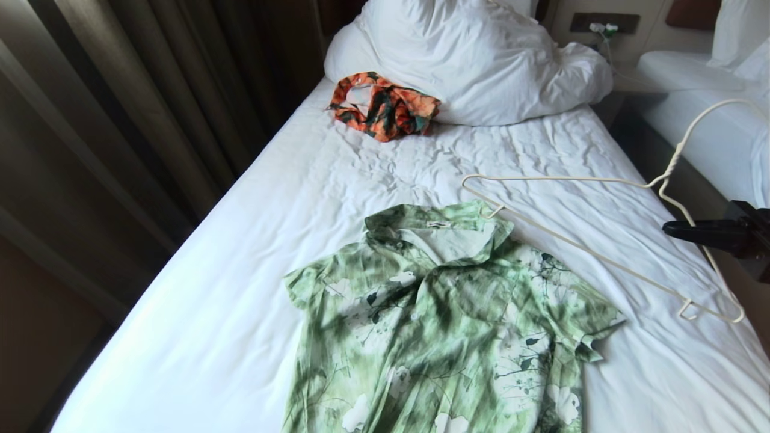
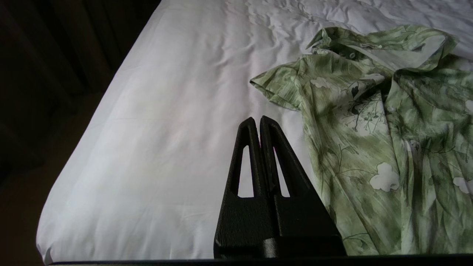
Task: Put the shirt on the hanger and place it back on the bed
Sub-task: Lift the shirt and hanger
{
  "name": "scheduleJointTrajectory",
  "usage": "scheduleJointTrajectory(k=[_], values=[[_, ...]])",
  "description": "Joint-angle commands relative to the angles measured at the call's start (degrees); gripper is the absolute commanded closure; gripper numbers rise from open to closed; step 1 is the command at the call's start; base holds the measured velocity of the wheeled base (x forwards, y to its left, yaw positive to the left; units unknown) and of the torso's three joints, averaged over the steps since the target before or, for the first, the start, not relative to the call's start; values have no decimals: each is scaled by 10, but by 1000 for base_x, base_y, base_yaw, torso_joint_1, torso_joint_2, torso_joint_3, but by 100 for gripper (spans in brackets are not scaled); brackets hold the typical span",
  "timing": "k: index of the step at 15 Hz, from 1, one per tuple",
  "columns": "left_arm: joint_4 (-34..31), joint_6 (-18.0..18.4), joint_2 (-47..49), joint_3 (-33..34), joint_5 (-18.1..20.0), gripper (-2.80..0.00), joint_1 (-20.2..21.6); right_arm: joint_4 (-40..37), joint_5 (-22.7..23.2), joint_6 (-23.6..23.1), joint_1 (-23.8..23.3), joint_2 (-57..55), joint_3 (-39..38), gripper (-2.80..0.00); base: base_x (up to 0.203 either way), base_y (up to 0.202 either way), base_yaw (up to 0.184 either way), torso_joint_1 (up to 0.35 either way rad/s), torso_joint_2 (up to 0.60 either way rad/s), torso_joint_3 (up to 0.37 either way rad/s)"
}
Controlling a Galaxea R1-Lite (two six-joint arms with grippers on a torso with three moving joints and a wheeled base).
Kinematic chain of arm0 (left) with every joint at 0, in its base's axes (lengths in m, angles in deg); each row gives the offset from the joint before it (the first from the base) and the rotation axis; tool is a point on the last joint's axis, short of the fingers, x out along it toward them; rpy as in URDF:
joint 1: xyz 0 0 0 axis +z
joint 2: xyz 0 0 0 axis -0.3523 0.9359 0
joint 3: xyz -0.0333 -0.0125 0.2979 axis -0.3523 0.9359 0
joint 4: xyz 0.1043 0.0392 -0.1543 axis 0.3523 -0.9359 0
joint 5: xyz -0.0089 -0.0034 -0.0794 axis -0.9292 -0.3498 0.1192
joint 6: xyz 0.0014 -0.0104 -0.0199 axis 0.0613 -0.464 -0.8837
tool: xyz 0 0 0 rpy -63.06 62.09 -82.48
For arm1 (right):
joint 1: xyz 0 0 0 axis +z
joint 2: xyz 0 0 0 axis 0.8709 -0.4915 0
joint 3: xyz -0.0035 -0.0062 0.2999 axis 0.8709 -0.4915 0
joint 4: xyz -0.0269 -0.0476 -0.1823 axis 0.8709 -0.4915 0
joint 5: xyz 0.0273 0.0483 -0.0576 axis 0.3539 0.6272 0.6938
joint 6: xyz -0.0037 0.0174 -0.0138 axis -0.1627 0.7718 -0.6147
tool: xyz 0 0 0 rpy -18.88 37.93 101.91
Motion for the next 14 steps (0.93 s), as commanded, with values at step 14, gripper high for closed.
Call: scheduleJointTrajectory(k=[14], values=[[110, -23, 438, -133, 156, 0, -69, 0, 5, -3, -2, 13, 1, 0, 0, 0, 0, 0, 0, 0]])
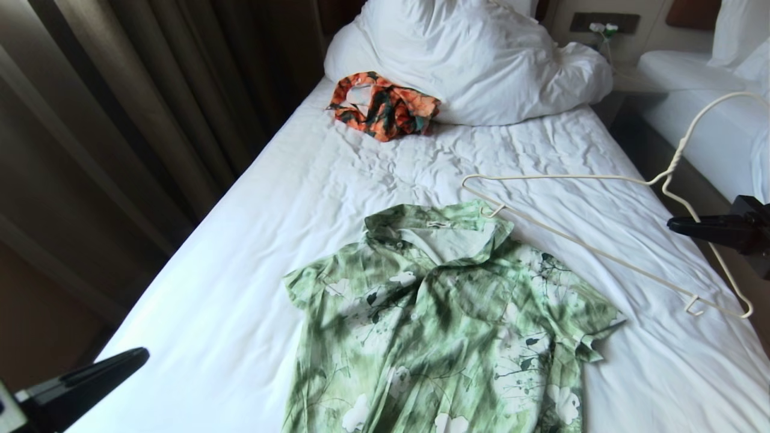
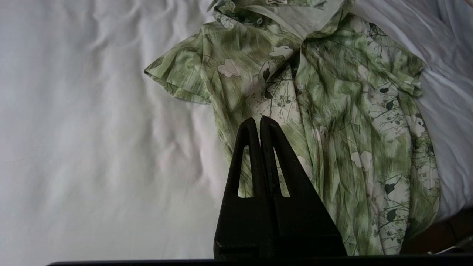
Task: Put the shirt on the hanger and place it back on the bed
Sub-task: Lift the shirt and hanger
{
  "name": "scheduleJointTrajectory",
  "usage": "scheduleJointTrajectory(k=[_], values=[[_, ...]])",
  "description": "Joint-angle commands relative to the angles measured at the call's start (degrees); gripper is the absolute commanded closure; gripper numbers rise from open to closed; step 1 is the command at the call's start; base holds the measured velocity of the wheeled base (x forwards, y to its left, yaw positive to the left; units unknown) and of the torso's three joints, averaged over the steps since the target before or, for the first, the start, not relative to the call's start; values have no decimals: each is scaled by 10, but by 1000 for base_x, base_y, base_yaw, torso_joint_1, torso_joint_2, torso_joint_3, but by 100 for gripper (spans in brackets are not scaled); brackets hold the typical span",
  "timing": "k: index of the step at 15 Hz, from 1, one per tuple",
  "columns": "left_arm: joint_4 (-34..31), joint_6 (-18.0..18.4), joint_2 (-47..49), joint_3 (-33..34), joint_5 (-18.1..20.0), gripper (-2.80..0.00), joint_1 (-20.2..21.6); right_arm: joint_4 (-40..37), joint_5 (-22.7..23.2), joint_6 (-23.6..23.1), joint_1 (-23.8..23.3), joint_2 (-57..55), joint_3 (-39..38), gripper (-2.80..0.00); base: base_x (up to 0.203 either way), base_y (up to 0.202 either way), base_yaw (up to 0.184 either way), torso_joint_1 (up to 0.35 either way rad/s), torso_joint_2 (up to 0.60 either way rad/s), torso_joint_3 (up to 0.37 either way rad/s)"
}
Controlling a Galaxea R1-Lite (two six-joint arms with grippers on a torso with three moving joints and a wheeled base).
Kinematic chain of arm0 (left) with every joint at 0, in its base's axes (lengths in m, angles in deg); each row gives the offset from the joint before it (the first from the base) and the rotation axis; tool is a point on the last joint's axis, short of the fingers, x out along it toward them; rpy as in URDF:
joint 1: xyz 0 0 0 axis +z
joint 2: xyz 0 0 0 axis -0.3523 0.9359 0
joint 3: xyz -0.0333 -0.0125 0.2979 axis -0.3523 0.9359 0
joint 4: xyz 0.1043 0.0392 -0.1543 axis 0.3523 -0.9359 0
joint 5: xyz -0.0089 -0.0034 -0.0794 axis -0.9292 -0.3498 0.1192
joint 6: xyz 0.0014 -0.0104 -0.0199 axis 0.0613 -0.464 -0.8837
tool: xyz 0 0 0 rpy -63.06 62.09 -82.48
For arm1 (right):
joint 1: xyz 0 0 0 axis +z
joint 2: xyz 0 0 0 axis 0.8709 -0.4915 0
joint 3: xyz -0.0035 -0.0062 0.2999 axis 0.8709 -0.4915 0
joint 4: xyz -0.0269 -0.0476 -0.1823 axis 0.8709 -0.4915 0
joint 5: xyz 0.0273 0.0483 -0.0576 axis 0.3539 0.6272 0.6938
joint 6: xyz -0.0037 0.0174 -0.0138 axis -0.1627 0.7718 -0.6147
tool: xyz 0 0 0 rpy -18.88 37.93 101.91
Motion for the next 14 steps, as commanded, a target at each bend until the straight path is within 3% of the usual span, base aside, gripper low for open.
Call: scheduleJointTrajectory(k=[1, 7, 14], values=[[31, -2, 86, -4, 2, 0, -8, 0, 5, -3, 1, -1, 0, 0, 0, 0, 0, 0, 0, 0], [80, -59, 241, -103, 3, 0, -79, 0, 5, -2, 8, -7, 8, 0, 0, 0, 0, 0, 0, 0], [81, -66, 364, -191, 2, 0, -109, 0, 5, -2, 11, -9, 13, 0, 0, 0, 0, 0, 0, 0]])
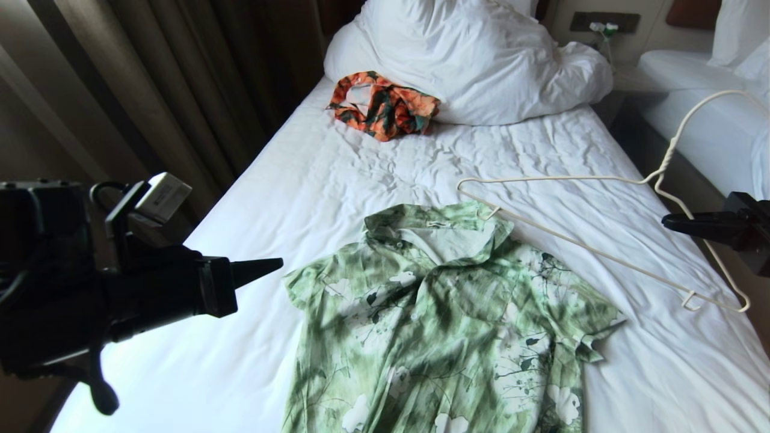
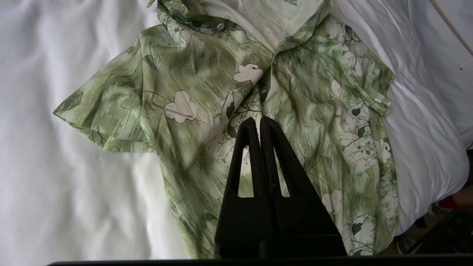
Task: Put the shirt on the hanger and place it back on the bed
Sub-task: Lift the shirt and hanger
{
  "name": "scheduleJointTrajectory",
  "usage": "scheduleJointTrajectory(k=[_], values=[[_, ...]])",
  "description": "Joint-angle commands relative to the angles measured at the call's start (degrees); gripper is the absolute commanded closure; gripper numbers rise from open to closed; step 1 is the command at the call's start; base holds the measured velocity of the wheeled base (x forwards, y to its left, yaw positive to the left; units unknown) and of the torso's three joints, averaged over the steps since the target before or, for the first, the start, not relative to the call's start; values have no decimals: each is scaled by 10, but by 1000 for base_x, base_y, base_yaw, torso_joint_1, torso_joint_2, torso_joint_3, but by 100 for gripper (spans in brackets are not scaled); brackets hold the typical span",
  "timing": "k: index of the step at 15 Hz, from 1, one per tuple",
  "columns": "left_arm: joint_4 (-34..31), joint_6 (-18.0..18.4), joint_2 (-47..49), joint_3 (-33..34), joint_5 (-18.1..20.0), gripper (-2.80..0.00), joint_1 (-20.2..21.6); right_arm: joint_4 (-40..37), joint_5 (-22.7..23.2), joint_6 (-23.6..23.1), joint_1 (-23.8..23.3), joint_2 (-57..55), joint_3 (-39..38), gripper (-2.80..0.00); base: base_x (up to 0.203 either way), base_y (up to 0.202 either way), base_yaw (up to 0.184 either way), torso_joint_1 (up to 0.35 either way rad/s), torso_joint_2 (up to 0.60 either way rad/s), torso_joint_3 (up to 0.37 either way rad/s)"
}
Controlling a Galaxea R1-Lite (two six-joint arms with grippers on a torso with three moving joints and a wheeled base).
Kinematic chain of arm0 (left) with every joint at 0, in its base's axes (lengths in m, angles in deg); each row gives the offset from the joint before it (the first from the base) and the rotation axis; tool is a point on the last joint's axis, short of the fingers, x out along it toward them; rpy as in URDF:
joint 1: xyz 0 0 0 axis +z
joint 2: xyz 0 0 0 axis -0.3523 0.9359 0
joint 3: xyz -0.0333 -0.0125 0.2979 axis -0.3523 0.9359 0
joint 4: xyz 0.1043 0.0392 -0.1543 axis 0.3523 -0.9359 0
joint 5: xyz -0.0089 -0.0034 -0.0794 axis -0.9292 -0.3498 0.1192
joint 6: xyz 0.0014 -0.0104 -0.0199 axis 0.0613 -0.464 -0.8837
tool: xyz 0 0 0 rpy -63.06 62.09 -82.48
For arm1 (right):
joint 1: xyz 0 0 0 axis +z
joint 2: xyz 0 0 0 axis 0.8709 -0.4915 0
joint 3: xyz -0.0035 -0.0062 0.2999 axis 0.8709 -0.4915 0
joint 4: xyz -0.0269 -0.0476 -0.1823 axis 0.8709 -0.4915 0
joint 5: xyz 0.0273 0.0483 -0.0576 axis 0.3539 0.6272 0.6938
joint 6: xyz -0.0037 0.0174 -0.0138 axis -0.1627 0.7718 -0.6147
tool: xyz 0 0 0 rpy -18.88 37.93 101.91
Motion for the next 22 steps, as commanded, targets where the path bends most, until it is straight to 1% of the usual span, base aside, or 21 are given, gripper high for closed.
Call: scheduleJointTrajectory(k=[1, 10, 11, 13, 15, 19, 22], values=[[1, -1, 38, -13, 1, 0, -4, -1, 5, -3, 0, -2, 1, 0, 0, 0, 0, 0, 0, 0], [1, 3, 147, -108, -4, 0, -34, 0, 5, 0, 5, -9, 9, 0, 0, 0, 0, 0, 0, 0], [1, 3, 161, -116, -7, 0, -39, 0, 5, 0, 5, -11, 11, 0, 0, 0, 0, 0, 0, 0], [2, 3, 187, -130, -26, 0, -54, 0, 5, 0, 5, -12, 11, 0, 0, 0, 0, 0, 0, 0], [2, 3, 213, -149, -33, 0, -62, 2, 5, 0, 10, -14, 11, 0, 0, 0, 0, 0, 0, 0], [2, 3, 263, -189, -39, 0, -65, 2, 5, 0, 13, -18, 11, 0, 0, 0, 0, 0, 0, 0], [7, 3, 299, -209, -56, 0, -65, 3, 5, 0, 15, -24, 12, 0, 0, 0, 0, 0, 0, 0]])
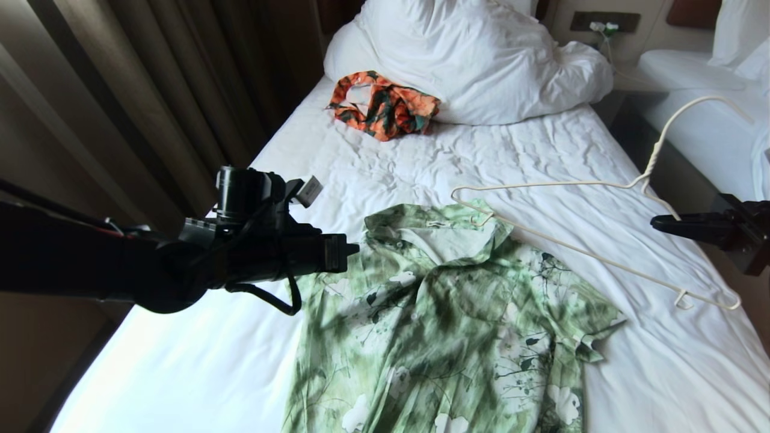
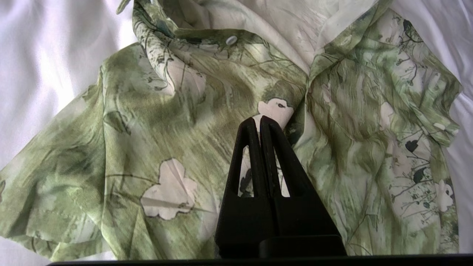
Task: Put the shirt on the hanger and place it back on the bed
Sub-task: Lift the shirt and hanger
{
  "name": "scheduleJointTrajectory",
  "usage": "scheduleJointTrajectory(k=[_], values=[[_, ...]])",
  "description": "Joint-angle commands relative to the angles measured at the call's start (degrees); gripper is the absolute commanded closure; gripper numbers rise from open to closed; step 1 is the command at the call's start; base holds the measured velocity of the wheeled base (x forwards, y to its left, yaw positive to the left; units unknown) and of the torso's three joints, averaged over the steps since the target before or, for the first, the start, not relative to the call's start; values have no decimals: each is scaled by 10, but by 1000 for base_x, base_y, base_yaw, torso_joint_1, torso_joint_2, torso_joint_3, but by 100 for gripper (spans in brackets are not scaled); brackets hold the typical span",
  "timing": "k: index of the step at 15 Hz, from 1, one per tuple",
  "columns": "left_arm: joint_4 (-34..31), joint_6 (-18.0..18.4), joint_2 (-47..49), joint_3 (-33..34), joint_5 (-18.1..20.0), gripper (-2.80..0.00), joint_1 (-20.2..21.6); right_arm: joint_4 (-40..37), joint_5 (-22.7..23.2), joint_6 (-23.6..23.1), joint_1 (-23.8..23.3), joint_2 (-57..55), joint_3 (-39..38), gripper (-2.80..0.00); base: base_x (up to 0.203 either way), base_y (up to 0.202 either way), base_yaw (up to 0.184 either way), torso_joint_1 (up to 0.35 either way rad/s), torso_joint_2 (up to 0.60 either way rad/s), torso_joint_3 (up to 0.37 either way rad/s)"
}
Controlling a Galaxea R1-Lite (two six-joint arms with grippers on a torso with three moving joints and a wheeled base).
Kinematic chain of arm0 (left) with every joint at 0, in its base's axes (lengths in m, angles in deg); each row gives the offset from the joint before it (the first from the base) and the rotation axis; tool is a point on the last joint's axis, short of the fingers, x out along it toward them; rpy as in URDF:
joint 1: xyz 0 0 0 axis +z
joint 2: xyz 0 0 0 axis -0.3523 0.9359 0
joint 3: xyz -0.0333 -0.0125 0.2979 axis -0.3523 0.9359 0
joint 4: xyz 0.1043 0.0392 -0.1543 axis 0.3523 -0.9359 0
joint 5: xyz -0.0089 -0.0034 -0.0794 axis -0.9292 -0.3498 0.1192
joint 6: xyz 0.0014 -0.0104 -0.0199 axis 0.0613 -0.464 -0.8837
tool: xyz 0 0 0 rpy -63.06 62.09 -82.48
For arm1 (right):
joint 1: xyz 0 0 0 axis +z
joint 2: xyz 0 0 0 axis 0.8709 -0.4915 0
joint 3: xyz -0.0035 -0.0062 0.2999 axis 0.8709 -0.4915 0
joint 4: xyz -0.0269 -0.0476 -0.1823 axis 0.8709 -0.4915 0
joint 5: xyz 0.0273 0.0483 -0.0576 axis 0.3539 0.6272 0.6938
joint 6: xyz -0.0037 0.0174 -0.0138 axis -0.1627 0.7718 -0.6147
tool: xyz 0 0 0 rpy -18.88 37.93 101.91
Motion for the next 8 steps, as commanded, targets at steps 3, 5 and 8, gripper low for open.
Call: scheduleJointTrajectory(k=[3, 5, 8], values=[[52, 0, 52, -16, -13, 0, 0, 0, 5, -3, -1, -7, 9, 0, 0, 0, 0, 0, 0, 0], [56, 0, 70, -39, -24, 0, -5, -1, 5, -3, -1, -8, 11, 0, 0, 0, 0, 0, 0, 0], [54, 0, 95, -76, -28, 0, -9, 0, 5, -3, -1, -13, 11, 0, 0, 0, 0, 0, 0, 0]])
